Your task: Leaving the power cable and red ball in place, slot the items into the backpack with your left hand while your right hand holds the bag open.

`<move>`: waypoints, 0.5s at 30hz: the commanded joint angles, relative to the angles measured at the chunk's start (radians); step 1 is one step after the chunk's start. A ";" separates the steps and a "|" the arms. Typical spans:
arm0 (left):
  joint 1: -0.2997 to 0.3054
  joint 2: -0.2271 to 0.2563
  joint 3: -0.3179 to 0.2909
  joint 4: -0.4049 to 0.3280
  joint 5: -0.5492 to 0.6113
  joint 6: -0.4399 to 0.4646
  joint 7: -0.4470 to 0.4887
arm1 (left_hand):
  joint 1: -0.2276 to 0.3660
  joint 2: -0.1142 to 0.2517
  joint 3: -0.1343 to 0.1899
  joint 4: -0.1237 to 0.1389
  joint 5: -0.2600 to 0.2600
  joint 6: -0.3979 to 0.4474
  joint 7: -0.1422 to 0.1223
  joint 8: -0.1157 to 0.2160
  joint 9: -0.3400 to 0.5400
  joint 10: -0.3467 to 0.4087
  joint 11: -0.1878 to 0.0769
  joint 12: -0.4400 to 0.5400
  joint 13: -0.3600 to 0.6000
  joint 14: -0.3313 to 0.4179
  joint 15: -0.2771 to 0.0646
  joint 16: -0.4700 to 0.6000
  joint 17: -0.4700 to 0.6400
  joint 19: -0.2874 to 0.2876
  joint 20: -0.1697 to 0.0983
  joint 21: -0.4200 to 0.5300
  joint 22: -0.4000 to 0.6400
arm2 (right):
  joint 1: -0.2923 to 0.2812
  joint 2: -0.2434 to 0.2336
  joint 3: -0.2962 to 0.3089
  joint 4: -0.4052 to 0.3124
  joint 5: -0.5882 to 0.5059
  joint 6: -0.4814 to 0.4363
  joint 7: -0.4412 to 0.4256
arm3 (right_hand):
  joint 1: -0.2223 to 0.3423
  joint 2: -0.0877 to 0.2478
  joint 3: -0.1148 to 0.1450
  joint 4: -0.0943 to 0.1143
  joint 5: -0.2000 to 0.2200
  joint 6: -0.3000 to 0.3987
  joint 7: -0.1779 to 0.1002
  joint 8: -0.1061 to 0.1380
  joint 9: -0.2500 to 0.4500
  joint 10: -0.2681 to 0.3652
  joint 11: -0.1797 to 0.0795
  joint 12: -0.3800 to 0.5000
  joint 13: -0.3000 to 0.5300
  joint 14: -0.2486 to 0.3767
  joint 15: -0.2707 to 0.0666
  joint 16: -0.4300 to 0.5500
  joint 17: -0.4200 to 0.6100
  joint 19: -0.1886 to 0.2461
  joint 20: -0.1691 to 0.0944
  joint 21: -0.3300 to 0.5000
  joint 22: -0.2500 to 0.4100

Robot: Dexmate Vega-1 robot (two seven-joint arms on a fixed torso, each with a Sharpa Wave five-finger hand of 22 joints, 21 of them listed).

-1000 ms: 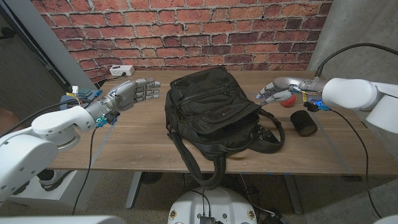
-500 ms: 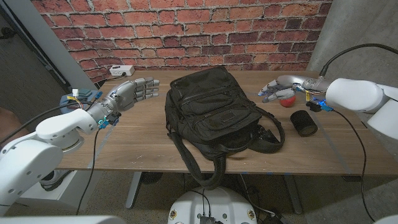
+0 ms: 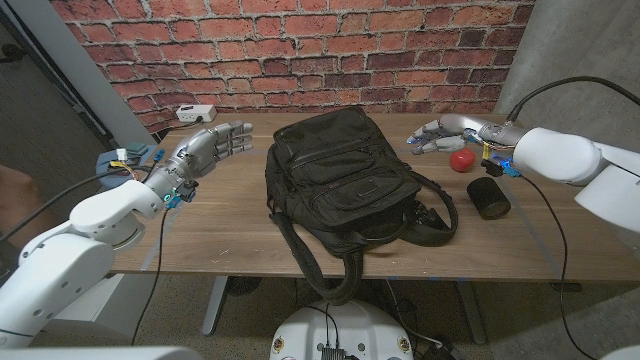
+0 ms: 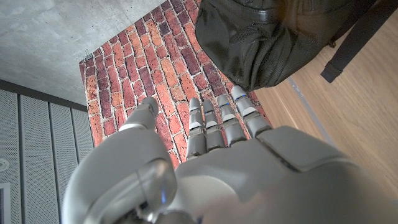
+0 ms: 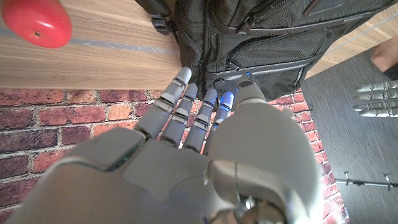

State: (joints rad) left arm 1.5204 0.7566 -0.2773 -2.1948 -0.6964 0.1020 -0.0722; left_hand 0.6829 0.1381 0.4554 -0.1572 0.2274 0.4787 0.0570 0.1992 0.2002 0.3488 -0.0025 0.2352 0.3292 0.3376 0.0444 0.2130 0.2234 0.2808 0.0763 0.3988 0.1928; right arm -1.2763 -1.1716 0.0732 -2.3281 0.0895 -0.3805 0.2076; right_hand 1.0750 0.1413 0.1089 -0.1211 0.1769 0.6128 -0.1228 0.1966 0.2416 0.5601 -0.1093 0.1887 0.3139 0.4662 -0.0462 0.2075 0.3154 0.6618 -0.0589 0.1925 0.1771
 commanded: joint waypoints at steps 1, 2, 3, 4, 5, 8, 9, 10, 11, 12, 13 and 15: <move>-0.043 -0.004 0.081 0.043 0.072 -0.089 0.053 | 0.001 -0.006 0.003 0.003 0.003 0.013 -0.002 0.009 0.001 0.013 -0.003 0.006 0.003 0.006 -0.011 0.002 0.002 0.004 -0.011 0.001 0.004 | 0.071 0.056 -0.084 0.071 0.043 0.100 -0.092 | -0.010 0.000 0.000 0.003 0.004 0.009 0.005 0.009 0.002 0.009 0.001 0.008 0.000 0.012 -0.127 0.006 0.002 0.004 -0.018 0.008 -0.001; -0.049 -0.004 0.089 0.047 0.075 -0.092 0.057 | 0.001 -0.007 0.004 0.003 0.003 0.015 -0.003 0.009 0.001 0.015 -0.005 0.007 0.002 0.009 -0.014 0.003 0.002 0.005 -0.012 0.002 0.004 | 0.075 0.062 -0.090 0.080 0.047 0.114 -0.098 | -0.010 0.000 0.000 0.003 0.004 0.009 0.005 0.009 0.002 0.010 0.000 0.008 0.000 0.012 -0.127 0.007 0.002 0.004 -0.019 0.008 -0.001; -0.054 -0.002 0.096 0.049 0.079 -0.094 0.063 | 0.001 -0.007 0.004 0.003 0.003 0.014 -0.004 0.009 0.001 0.014 -0.005 0.006 0.002 0.009 -0.014 0.003 0.002 0.005 -0.012 0.002 0.004 | 0.080 0.068 -0.096 0.088 0.051 0.123 -0.106 | -0.010 0.000 0.000 0.003 0.004 0.010 0.005 0.009 0.002 0.010 0.001 0.008 0.000 0.012 -0.125 0.007 0.002 0.004 -0.018 0.008 -0.001; -0.057 0.000 0.102 0.051 0.088 -0.096 0.072 | 0.000 -0.006 0.004 0.003 0.003 0.016 -0.003 0.009 0.001 0.016 -0.006 0.007 0.002 0.009 -0.014 0.003 0.002 0.005 -0.012 0.002 0.004 | 0.086 0.073 -0.103 0.094 0.055 0.127 -0.112 | -0.011 0.000 0.000 0.003 0.003 0.012 0.007 0.010 0.002 0.011 0.002 0.009 0.000 0.013 -0.125 0.008 0.002 0.005 -0.019 0.009 -0.001; -0.058 0.002 0.110 0.053 0.117 -0.109 0.087 | 0.000 -0.006 0.004 0.004 0.003 0.016 -0.002 0.009 0.001 0.018 -0.004 0.007 0.002 0.009 -0.014 0.003 0.002 0.006 -0.013 0.002 0.004 | 0.092 0.074 -0.109 0.099 0.060 0.129 -0.114 | -0.010 0.001 0.000 0.002 0.004 0.013 0.007 0.011 0.002 0.013 0.003 0.010 -0.001 0.014 -0.125 0.008 0.001 0.007 -0.018 0.009 0.000; -0.055 0.008 0.124 0.056 0.174 -0.141 0.113 | -0.003 -0.006 0.004 0.006 0.003 0.018 -0.005 0.010 0.001 0.020 -0.005 0.008 0.002 0.013 -0.015 0.005 0.002 0.009 -0.013 0.003 0.004 | 0.097 0.082 -0.121 0.114 0.064 0.147 -0.137 | -0.011 0.002 0.000 0.002 0.004 0.014 0.008 0.011 0.002 0.013 0.003 0.010 -0.001 0.015 -0.126 0.010 0.001 0.007 -0.020 0.010 0.000; -0.054 0.002 0.128 0.058 0.181 -0.153 0.120 | -0.004 -0.006 0.004 0.006 0.003 0.018 -0.007 0.010 0.001 0.023 -0.012 0.009 0.002 0.013 -0.016 0.005 0.001 0.009 -0.014 0.002 0.004 | 0.096 0.085 -0.122 0.119 0.065 0.154 -0.146 | -0.011 0.002 0.000 0.002 0.004 0.012 0.009 0.011 0.002 0.013 0.004 0.010 -0.001 0.015 -0.126 0.010 0.001 0.008 -0.020 0.010 0.000; -0.052 -0.003 0.130 0.055 0.192 -0.158 0.135 | -0.004 -0.006 0.004 0.006 0.003 0.021 -0.006 0.011 0.001 0.025 -0.014 0.010 0.001 0.012 -0.016 0.004 0.001 0.009 -0.015 0.002 0.003 | 0.095 0.092 -0.122 0.124 0.071 0.158 -0.155 | -0.012 0.002 0.000 0.003 0.004 0.010 0.010 0.010 0.002 0.013 0.003 0.010 -0.001 0.015 -0.126 0.010 0.001 0.008 -0.021 0.010 0.000; -0.050 -0.004 0.131 0.054 0.206 -0.161 0.148 | -0.005 -0.007 0.004 0.006 0.003 0.023 -0.007 0.011 0.001 0.026 -0.015 0.010 0.001 0.013 -0.018 0.005 0.001 0.009 -0.016 0.002 0.003 | 0.093 0.096 -0.123 0.134 0.075 0.174 -0.160 | -0.012 0.002 0.000 0.003 0.004 0.010 0.011 0.010 0.002 0.013 0.004 0.010 -0.002 0.016 -0.126 0.010 0.000 0.008 -0.021 0.010 0.000; -0.050 -0.006 0.133 0.055 0.220 -0.170 0.158 | -0.005 -0.006 0.005 0.007 0.003 0.023 -0.008 0.011 0.001 0.027 -0.010 0.010 0.001 0.013 -0.019 0.005 0.001 0.010 -0.016 0.002 0.003 | 0.091 0.102 -0.124 0.139 0.076 0.183 -0.170 | -0.012 0.002 0.000 0.002 0.004 0.009 0.010 0.010 0.002 0.013 0.006 0.010 -0.002 0.016 -0.127 0.011 0.000 0.009 -0.021 0.010 0.000; -0.050 -0.011 0.137 0.058 0.228 -0.178 0.166 | -0.006 -0.006 0.005 0.007 0.003 0.023 -0.009 0.011 0.001 0.027 -0.011 0.010 0.001 0.014 -0.021 0.005 0.001 0.010 -0.017 0.002 0.003 | 0.091 0.107 -0.126 0.143 0.078 0.187 -0.179 | -0.013 0.002 0.000 0.002 0.004 0.009 0.010 0.010 0.002 0.014 0.009 0.011 -0.002 0.016 -0.126 0.011 0.000 0.009 -0.020 0.011 0.000; -0.055 -0.015 0.143 0.067 0.228 -0.189 0.168 | -0.008 -0.006 0.004 0.008 0.003 0.024 -0.011 0.011 0.001 0.027 -0.010 0.010 0.001 0.015 -0.024 0.006 0.001 0.011 -0.020 0.003 0.003 | 0.091 0.121 -0.132 0.156 0.082 0.205 -0.197 | -0.013 0.003 0.000 0.003 0.004 0.007 0.011 0.010 0.002 0.014 0.012 0.011 -0.002 0.017 -0.126 0.012 0.000 0.011 -0.021 0.011 0.000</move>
State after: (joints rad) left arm 1.4772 0.7563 -0.1803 -2.1505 -0.5638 -0.0119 0.0225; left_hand 0.6800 0.1352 0.4581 -0.1545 0.2274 0.4951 0.0482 0.2049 0.2002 0.3665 -0.0126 0.2419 0.3294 0.3519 0.0301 0.2130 0.2230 0.2895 0.0677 0.3988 0.1928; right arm -1.2010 -1.1019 -0.0210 -2.2342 0.1425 -0.2558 0.0911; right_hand 1.0709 0.1450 0.1090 -0.1211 0.1769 0.6162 -0.1194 0.2036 0.2417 0.5655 -0.1040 0.1926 0.3094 0.4778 -0.0465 0.2123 0.3155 0.6656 -0.0626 0.1966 0.1772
